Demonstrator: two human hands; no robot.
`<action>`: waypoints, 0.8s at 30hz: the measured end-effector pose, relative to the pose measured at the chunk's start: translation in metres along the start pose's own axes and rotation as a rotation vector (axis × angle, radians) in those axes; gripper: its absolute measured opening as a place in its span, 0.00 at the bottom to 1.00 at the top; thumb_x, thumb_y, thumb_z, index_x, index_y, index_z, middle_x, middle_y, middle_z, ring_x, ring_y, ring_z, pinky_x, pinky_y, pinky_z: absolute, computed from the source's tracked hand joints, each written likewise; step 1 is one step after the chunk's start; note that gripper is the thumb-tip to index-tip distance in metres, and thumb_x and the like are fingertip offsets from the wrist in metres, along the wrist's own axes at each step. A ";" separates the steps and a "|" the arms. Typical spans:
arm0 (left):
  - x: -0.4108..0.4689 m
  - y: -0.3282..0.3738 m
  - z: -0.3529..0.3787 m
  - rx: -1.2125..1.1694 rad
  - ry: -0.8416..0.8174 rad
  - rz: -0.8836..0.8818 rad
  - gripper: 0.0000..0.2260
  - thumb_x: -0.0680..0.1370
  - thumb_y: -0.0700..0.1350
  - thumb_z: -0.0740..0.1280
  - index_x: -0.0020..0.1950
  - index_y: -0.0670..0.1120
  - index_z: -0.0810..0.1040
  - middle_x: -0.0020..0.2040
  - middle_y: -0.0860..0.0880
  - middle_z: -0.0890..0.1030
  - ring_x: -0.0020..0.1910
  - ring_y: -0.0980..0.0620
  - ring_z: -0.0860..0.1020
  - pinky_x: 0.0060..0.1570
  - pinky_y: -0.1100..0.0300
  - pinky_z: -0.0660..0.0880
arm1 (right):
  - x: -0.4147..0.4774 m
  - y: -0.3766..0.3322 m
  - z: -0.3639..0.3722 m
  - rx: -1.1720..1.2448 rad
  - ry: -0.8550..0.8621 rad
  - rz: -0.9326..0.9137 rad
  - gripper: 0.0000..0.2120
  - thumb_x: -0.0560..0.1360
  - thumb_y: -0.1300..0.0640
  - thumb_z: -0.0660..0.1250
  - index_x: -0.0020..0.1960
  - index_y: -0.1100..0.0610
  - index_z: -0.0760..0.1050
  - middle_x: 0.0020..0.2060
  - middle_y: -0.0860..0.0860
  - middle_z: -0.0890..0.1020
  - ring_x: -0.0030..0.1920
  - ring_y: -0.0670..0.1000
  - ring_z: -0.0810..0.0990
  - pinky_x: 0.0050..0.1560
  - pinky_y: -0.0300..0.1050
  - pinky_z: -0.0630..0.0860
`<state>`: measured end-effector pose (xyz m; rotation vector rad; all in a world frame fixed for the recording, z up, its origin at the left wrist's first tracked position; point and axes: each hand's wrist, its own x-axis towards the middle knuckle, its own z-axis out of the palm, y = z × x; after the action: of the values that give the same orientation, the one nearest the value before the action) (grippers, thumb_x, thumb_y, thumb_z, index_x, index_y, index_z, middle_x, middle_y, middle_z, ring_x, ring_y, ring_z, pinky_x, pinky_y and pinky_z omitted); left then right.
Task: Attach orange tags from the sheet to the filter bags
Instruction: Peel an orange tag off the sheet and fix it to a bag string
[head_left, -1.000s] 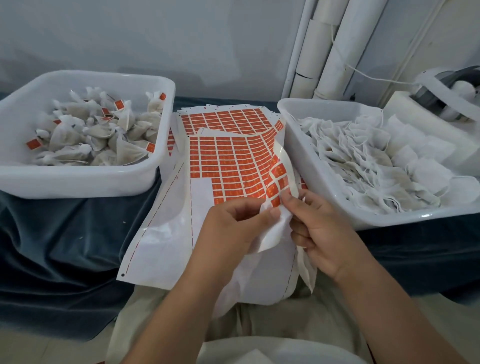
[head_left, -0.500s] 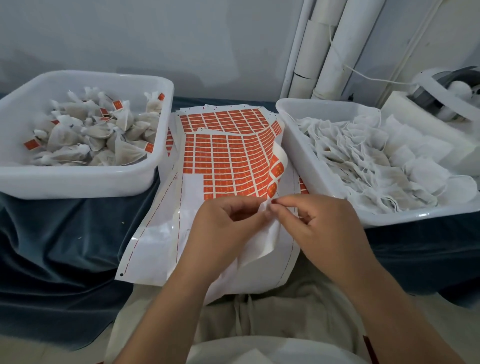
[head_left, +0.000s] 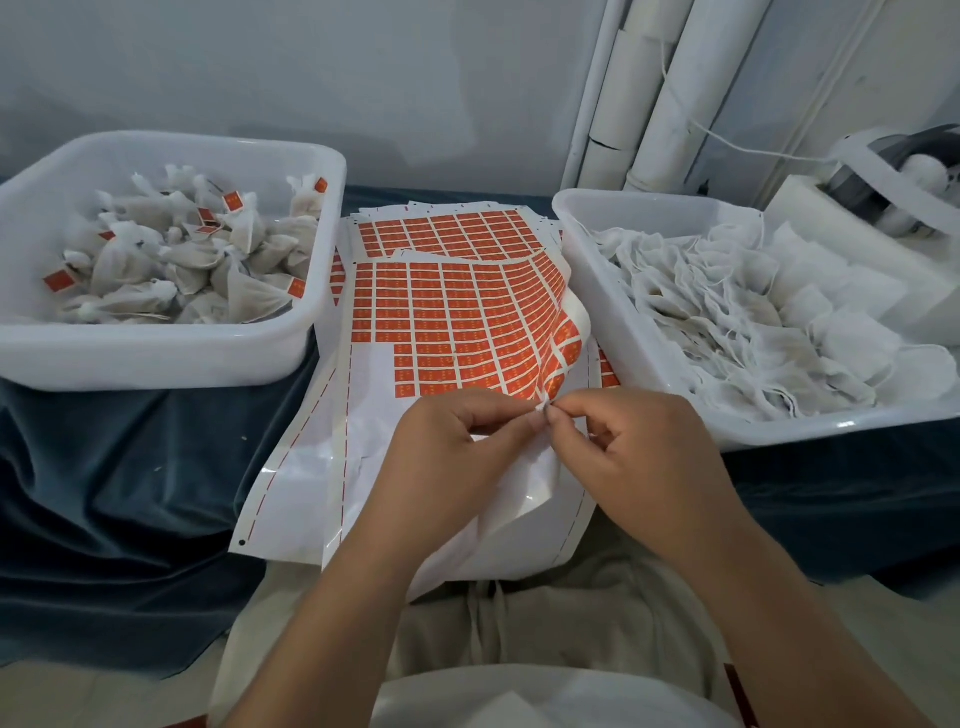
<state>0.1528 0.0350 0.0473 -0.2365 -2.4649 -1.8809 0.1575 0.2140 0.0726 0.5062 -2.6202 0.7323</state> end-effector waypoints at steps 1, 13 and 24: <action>0.000 0.000 0.000 0.025 0.004 0.012 0.05 0.79 0.53 0.72 0.52 0.59 0.88 0.48 0.65 0.86 0.52 0.65 0.80 0.53 0.68 0.73 | 0.000 0.001 0.002 -0.011 0.006 0.003 0.09 0.79 0.56 0.72 0.40 0.50 0.82 0.23 0.40 0.63 0.28 0.44 0.70 0.30 0.33 0.62; -0.001 0.001 0.007 0.165 0.105 -0.016 0.11 0.83 0.53 0.67 0.41 0.63 0.78 0.47 0.74 0.79 0.52 0.73 0.75 0.44 0.76 0.68 | 0.000 0.007 0.009 0.202 0.035 0.100 0.08 0.76 0.54 0.68 0.42 0.49 0.85 0.30 0.46 0.81 0.32 0.51 0.78 0.32 0.44 0.72; 0.005 0.005 0.000 -0.090 0.029 -0.142 0.05 0.83 0.54 0.67 0.50 0.57 0.81 0.48 0.65 0.83 0.49 0.66 0.81 0.39 0.75 0.78 | 0.010 0.024 0.004 1.181 -0.310 0.701 0.12 0.72 0.46 0.79 0.51 0.51 0.87 0.28 0.46 0.72 0.23 0.42 0.64 0.23 0.34 0.64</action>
<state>0.1485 0.0371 0.0526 -0.0371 -2.4408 -2.0373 0.1373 0.2281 0.0638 -0.0882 -2.3093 2.6119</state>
